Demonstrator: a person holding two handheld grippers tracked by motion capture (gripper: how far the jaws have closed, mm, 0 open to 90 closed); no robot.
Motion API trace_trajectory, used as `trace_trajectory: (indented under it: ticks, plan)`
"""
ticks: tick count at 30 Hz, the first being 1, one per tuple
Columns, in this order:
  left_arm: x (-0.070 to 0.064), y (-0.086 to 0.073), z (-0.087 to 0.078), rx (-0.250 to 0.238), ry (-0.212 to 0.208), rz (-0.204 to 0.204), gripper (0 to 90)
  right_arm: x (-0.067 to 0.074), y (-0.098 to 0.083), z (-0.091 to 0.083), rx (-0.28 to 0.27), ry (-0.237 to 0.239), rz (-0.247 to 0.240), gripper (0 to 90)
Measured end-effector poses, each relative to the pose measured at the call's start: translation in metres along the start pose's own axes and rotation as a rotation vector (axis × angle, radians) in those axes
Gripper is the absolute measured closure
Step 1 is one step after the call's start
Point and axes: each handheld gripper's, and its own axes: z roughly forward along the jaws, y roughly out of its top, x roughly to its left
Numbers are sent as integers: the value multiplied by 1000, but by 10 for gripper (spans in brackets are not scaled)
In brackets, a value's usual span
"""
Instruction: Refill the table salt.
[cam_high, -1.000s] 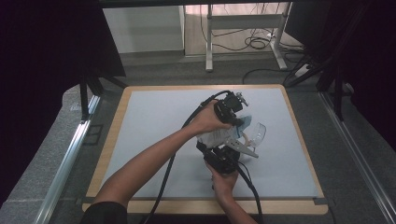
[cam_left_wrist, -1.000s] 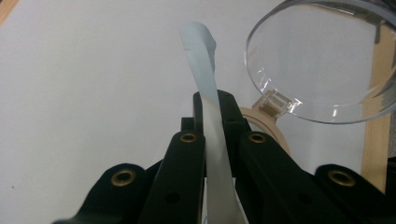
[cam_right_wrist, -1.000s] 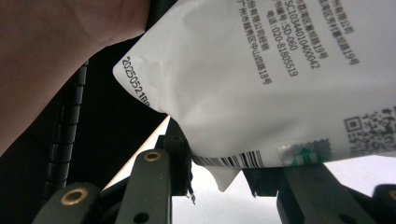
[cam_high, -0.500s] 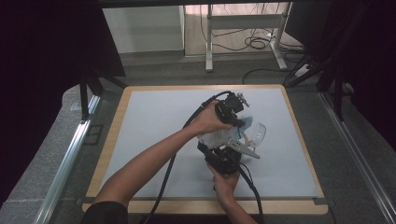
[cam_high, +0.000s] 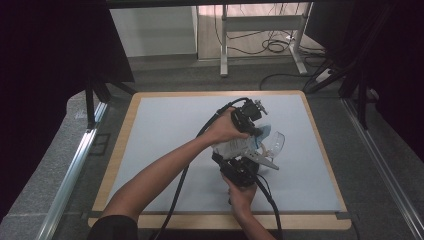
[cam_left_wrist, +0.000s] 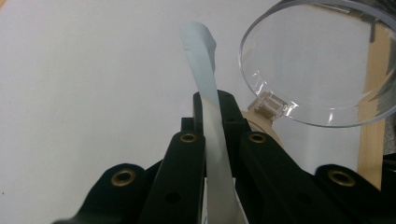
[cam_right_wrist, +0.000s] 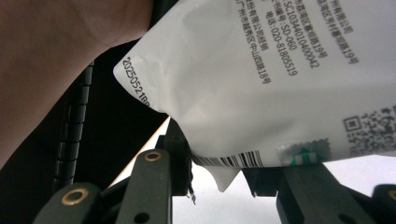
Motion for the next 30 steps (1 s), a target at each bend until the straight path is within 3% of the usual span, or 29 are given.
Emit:
trace_trajectory:
  ticks: [30]
  plan:
    - [3, -1, -3, 2, 8, -1, 897, 2, 2, 4, 0, 7, 5, 662]
